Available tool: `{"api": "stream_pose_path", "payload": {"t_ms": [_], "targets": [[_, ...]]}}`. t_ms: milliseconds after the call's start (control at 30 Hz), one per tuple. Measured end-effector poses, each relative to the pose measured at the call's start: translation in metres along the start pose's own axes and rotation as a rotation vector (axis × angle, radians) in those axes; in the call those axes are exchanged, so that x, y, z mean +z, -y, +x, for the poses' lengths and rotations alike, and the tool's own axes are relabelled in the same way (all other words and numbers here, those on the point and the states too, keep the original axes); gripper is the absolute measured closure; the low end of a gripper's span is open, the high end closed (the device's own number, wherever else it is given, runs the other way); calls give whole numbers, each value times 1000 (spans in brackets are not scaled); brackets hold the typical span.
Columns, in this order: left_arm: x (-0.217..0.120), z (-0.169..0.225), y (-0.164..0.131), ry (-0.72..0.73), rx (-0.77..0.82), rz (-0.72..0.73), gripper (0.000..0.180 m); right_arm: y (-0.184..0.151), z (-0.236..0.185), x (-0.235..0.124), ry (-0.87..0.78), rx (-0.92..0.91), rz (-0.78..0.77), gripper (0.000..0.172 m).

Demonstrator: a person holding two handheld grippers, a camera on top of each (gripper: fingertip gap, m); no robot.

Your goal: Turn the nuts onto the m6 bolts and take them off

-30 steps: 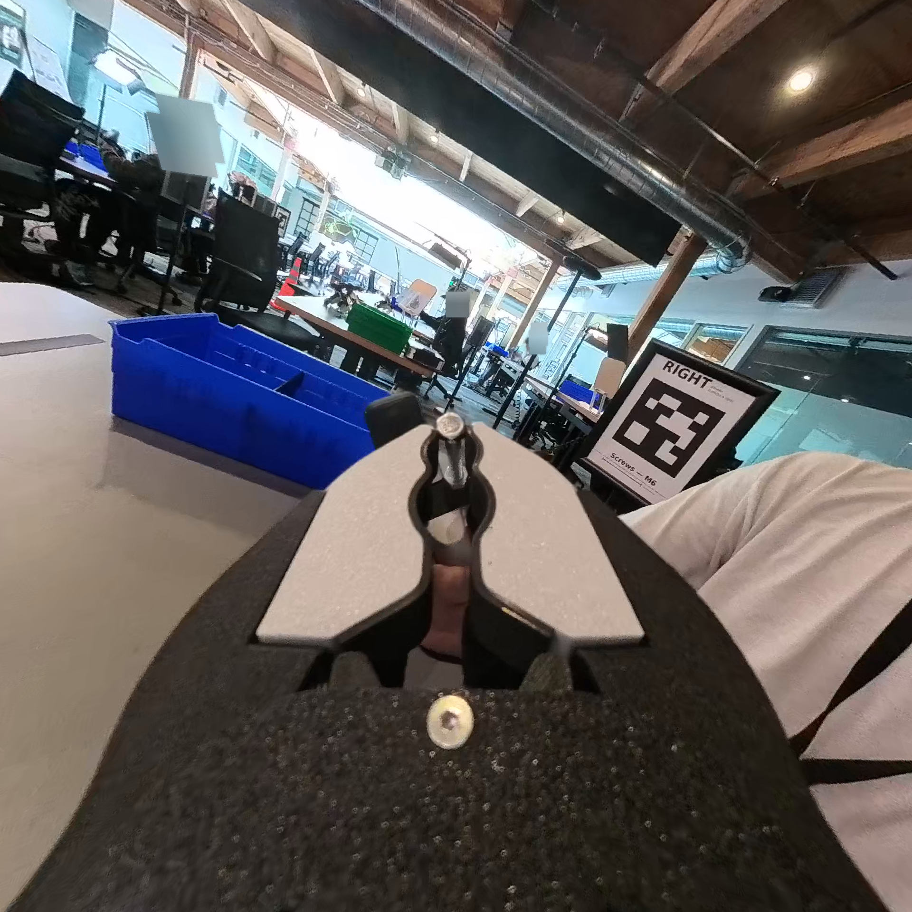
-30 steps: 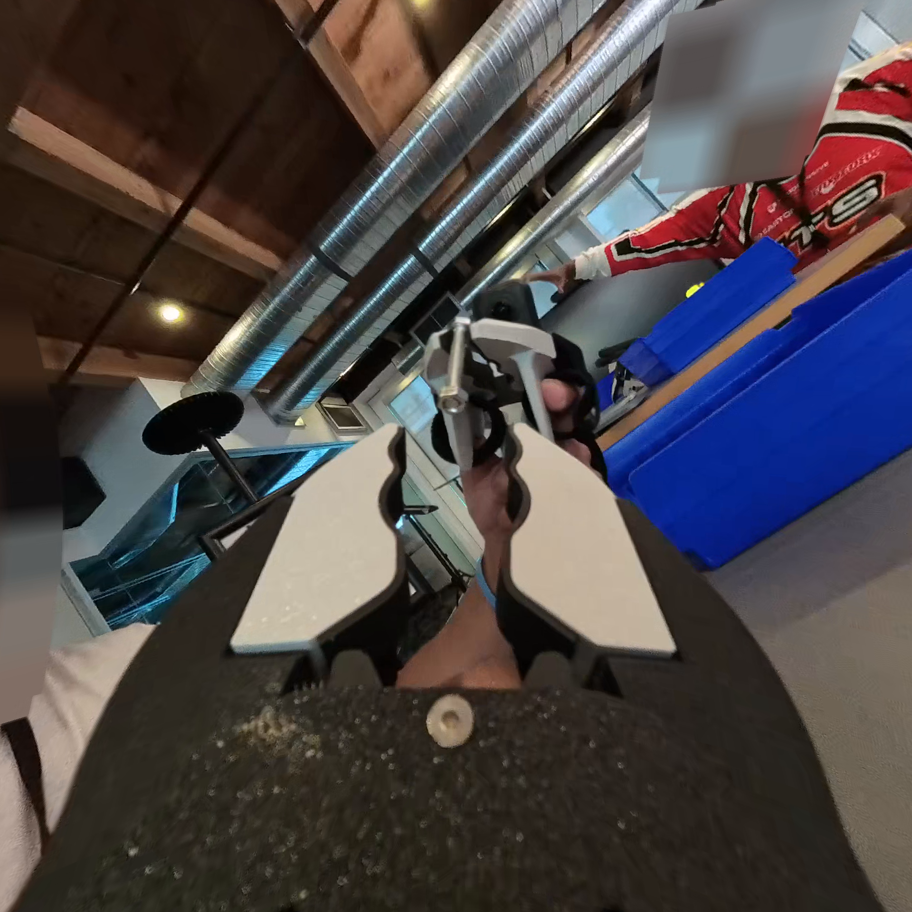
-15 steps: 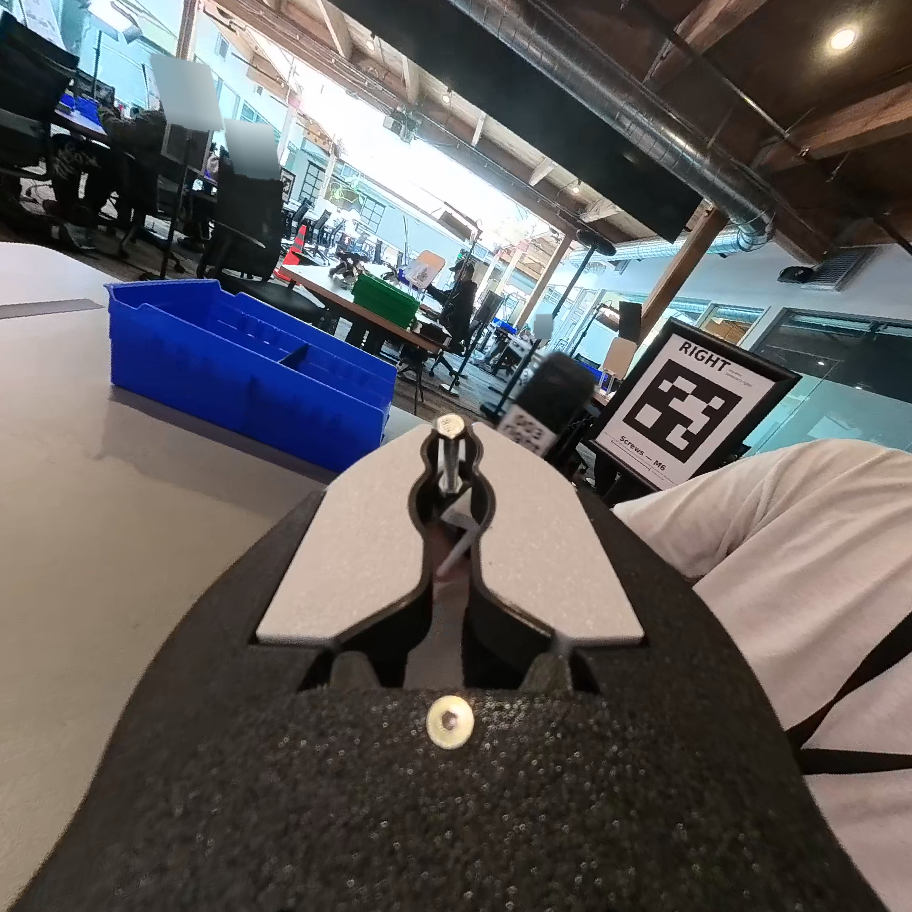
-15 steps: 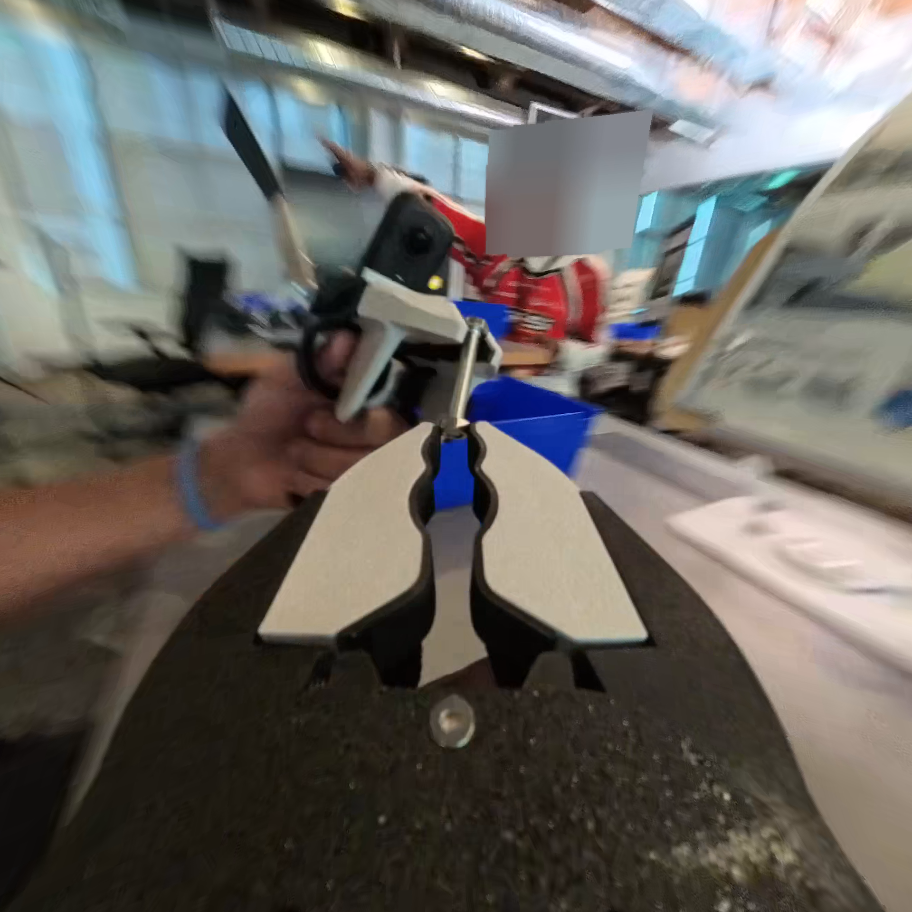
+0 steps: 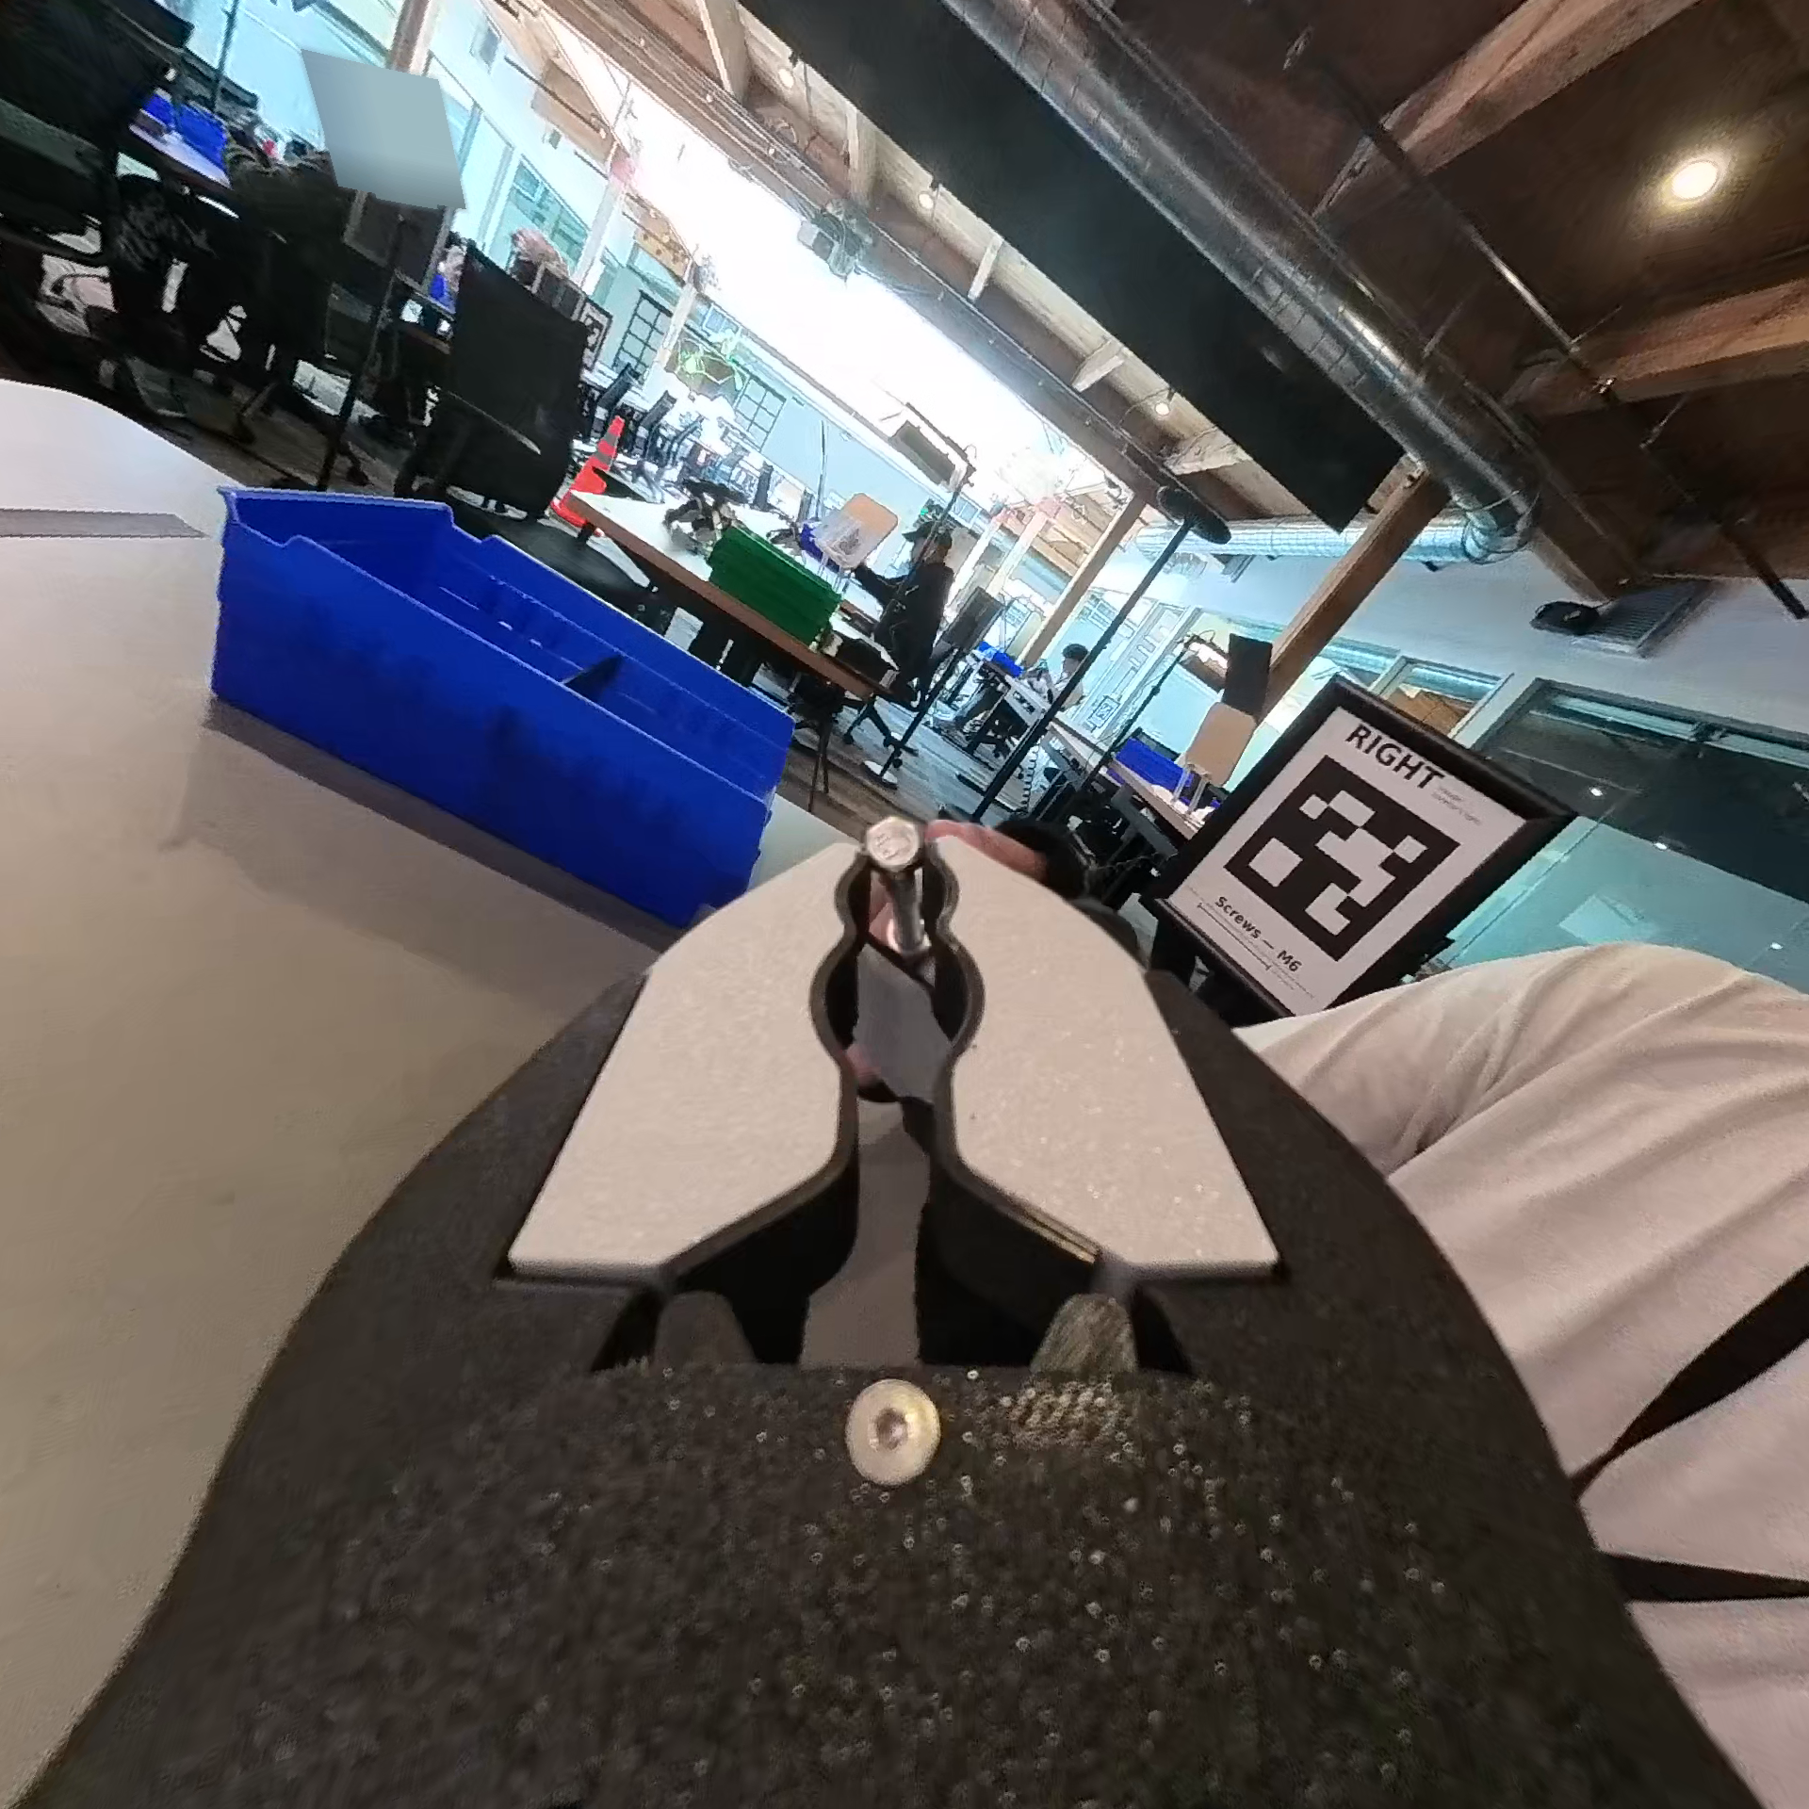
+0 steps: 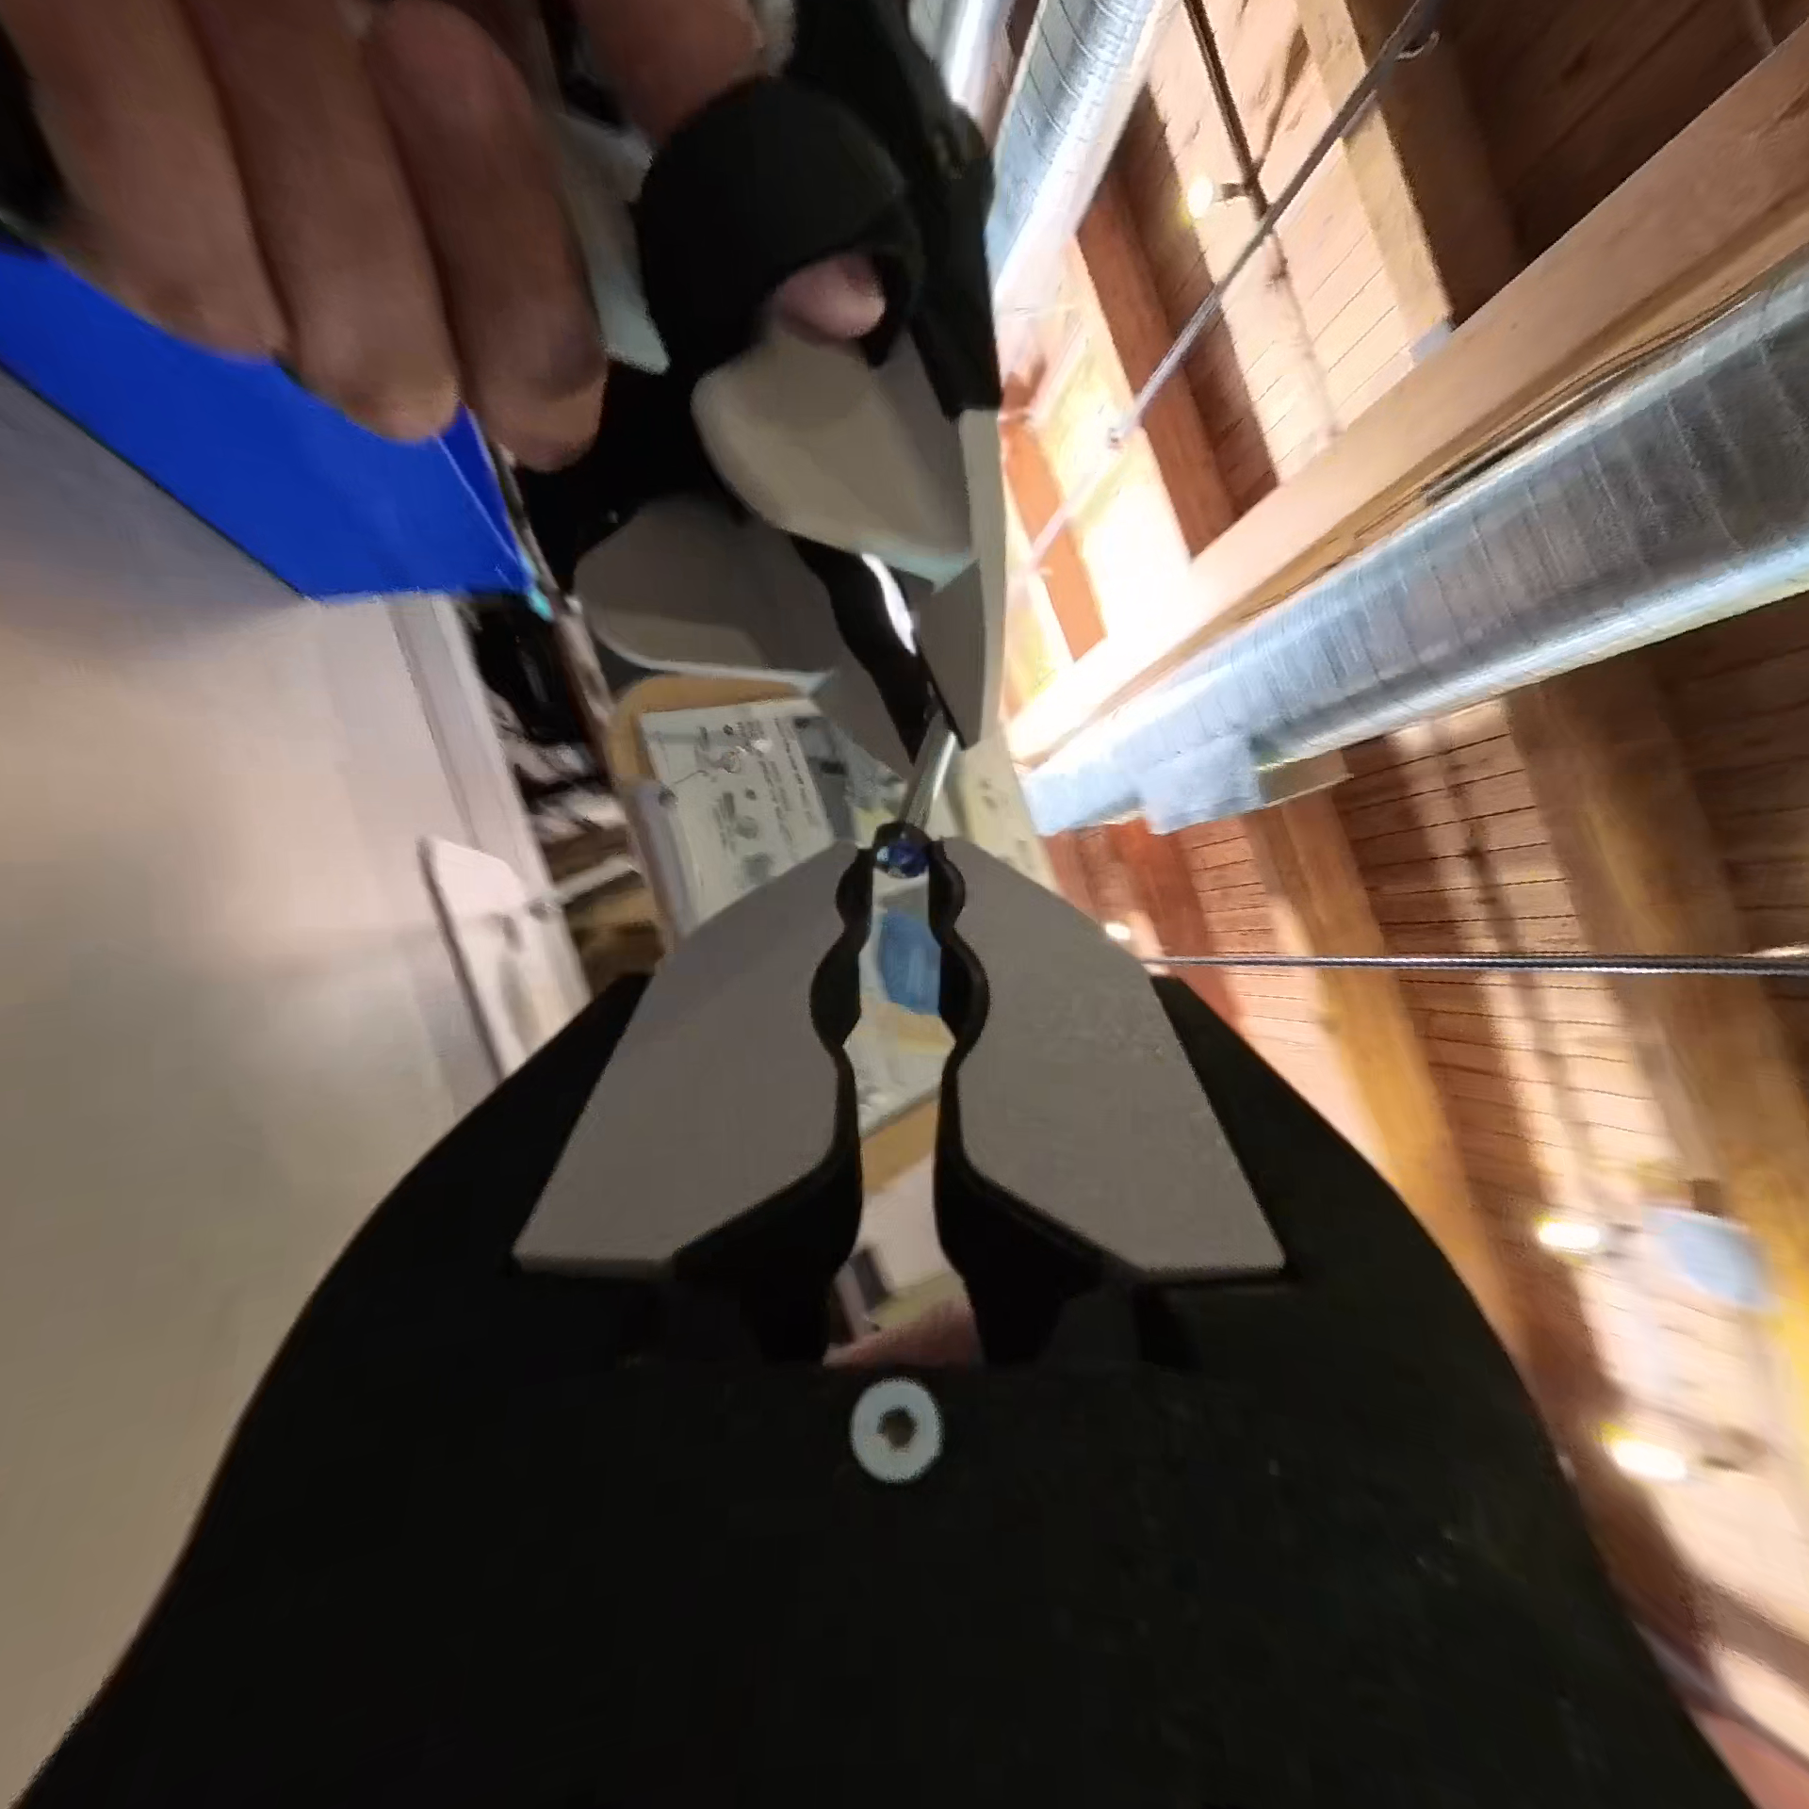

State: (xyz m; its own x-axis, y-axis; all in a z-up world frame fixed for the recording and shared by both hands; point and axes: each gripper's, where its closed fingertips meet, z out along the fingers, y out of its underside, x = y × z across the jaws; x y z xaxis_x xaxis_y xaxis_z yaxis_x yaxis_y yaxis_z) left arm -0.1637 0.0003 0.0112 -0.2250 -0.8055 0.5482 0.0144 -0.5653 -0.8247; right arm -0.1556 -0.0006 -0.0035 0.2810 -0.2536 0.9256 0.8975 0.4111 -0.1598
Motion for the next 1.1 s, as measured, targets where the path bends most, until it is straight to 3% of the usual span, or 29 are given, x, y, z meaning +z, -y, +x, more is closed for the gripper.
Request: {"api": "stream_pose_path", "payload": {"t_ms": [67, 167, 233, 400, 500, 600, 667, 833, 933, 1100], "targets": [[0, 4, 1, -18, 11, 3, 171, 3, 1, -2, 65, 235, 41, 158], [-2, 8, 5, -31, 27, 20, 171, 14, 5, -5, 199, 630, 140, 137], [-4, 10, 8, -36, 41, 35, 172, 23, 1, -8, 360, 990, 215, 126], [-8, 15, 12, -36, 90, 51, 171, 34, 2, -7, 784, 2083, 405, 127], [-8, 15, 11, -19, 110, 39, 172, 31, 0, -6, 855, 2385, 474, 126], [-7, 13, 8, -6, 118, 22, 171, 27, 4, -6, 830, 2445, 517, 138], [-6, 12, 7, -7, 113, 21, 171, 28, 4, -8, 809, 2379, 505, 162], [-5, 11, 6, -19, 90, 17, 171, 24, 1, -7, 699, 2164, 445, 162], [-6, 6, 4, 11, 77, 0, 171, 21, -8, -5, 627, 1817, 334, 162], [-5, -3, 1, 40, 30, -17, 172, 1, -10, 0, 360, 948, 133, 162]]}}
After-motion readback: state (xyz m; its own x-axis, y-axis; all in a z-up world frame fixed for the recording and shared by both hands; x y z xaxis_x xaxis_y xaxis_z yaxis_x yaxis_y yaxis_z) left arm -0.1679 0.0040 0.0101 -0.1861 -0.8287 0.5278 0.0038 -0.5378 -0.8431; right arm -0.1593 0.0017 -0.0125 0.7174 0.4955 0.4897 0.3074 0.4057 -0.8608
